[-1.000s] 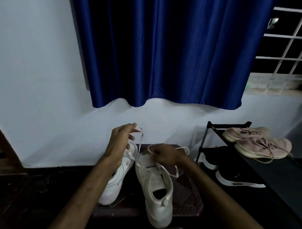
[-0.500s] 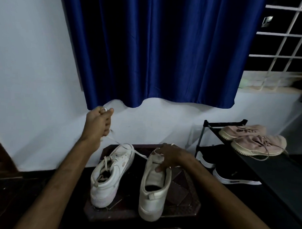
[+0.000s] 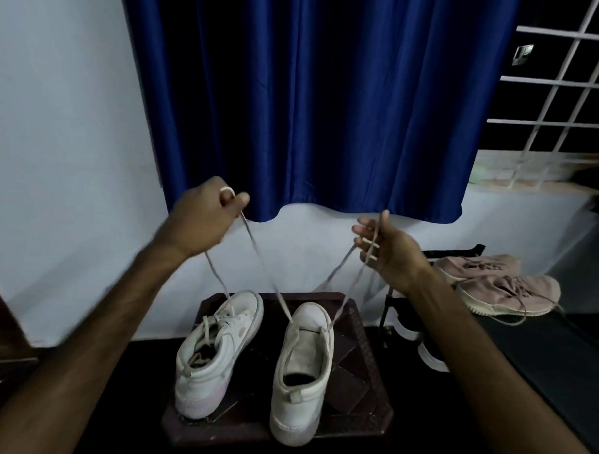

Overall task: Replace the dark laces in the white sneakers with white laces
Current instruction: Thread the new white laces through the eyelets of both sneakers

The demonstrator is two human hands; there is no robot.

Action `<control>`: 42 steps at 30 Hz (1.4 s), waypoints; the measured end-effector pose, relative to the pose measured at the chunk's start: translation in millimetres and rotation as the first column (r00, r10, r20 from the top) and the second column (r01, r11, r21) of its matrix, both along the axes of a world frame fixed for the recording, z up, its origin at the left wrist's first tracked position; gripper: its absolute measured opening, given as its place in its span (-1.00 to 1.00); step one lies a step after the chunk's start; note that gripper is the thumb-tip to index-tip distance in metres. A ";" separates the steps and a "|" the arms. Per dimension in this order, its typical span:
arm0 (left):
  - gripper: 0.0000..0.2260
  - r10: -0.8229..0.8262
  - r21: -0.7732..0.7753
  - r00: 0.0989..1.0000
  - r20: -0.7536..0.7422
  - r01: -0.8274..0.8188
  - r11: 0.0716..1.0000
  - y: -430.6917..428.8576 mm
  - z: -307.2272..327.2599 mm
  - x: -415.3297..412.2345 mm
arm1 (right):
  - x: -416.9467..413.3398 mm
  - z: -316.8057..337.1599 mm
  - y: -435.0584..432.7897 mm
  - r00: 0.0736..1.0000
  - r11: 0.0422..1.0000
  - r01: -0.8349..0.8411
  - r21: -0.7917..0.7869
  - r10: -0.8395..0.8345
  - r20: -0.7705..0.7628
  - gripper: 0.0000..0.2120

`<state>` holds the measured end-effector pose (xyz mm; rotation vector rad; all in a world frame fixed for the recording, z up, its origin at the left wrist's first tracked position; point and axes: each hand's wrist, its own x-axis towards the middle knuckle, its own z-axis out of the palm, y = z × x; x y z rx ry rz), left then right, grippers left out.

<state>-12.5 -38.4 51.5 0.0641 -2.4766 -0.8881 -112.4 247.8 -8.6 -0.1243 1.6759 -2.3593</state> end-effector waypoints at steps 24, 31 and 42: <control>-0.77 -0.431 0.829 0.845 -0.316 0.467 0.308 50.4 239.5 8.5 | 36.9 283.1 -45.2 0.893 0.998 0.067 -0.018 -0.068 -0.445 -0.72; -0.85 -0.479 0.715 0.745 -0.464 0.635 0.294 62.7 265.9 20.9 | 55.9 305.5 -56.2 0.847 0.997 -0.073 -0.023 0.049 -0.530 -0.78; -0.79 -0.404 0.533 0.734 -0.546 0.676 0.509 72.8 268.9 25.3 | 81.6 326.5 -51.9 0.818 0.997 -0.033 -0.074 -0.015 -0.575 -0.80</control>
